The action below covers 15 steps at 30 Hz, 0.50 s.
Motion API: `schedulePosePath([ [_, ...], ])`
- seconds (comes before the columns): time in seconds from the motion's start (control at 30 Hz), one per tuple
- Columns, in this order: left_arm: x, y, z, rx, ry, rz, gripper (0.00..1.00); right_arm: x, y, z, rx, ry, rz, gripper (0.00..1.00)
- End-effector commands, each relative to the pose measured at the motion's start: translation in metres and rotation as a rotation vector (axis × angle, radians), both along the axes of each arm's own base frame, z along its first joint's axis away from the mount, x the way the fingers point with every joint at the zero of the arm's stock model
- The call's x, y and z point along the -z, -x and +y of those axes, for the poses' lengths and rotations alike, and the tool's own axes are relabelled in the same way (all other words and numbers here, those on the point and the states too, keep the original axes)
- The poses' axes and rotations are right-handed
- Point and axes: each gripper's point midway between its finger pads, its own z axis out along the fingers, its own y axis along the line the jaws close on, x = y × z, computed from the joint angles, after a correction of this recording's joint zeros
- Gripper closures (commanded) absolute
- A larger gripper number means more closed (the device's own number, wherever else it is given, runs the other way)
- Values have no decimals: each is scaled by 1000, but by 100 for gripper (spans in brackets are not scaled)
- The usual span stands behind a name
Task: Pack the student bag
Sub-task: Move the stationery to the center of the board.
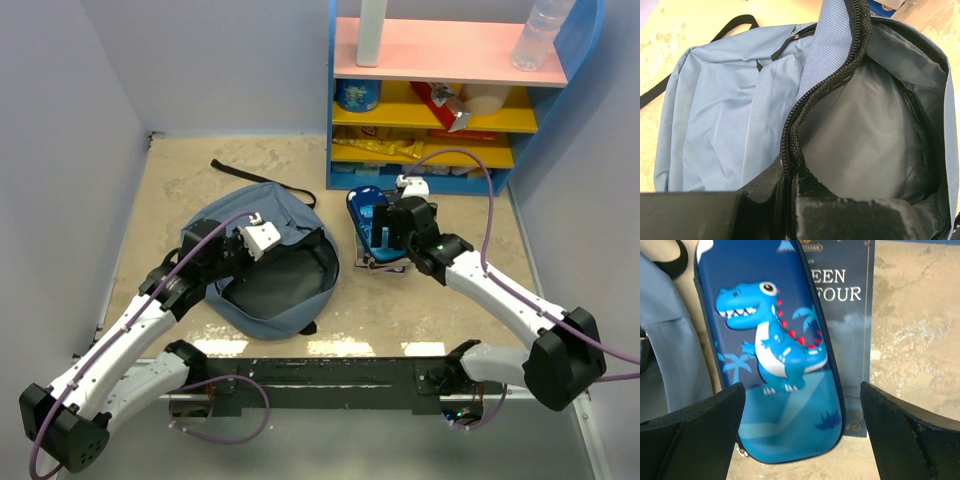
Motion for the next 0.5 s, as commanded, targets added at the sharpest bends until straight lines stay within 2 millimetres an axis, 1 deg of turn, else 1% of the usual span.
schedulePosePath([
  [0.0, -14, -6, -2, -21, 51, -42, 100, -28, 3, 5, -14, -57, -110, 1],
  [0.03, -14, -6, -2, -21, 50, -42, 100, -33, 2, 3, 1, -36, -138, 1],
  [0.07, -14, -6, -2, -21, 51, -44, 100, -35, 4, 8, -4, -6, -153, 1],
  [0.1, -14, -6, -2, -21, 50, -42, 100, -44, 1, 9, 13, 12, -168, 1],
  [0.13, -13, -6, -2, -21, 46, -40, 100, -46, 0, 10, 28, 38, -164, 1],
  [0.17, -12, -6, -2, -21, 45, -38, 100, -44, 0, 14, 31, 80, -157, 1],
  [0.2, -12, -6, -1, -23, 44, -36, 100, -54, -3, 23, 16, 71, -178, 1],
  [0.23, -12, -7, -2, -23, 45, -38, 100, -58, -3, 31, -3, 64, -191, 1],
  [0.27, -12, -7, -2, -23, 43, -38, 100, -64, -3, 48, -63, 33, -212, 2],
  [0.3, -13, -7, -1, -24, 42, -41, 100, -63, -4, 57, -98, 10, -212, 7],
  [0.33, -13, -8, -2, -22, 41, -42, 100, -62, -6, 63, -115, -4, -211, 18],
  [0.37, -13, -8, -1, -25, 38, -43, 100, -62, -8, 69, -127, -24, -208, 24],
  [0.4, -13, -8, -1, -24, 36, -45, 100, -55, -10, 81, -159, -35, -182, 31],
  [0.43, -13, -8, 0, -23, 34, -47, 100, -52, -10, 86, -176, -40, -166, 41],
  [0.47, -12, -8, 0, -24, 31, -46, 100, -50, -11, 94, -196, -58, -152, 45],
])
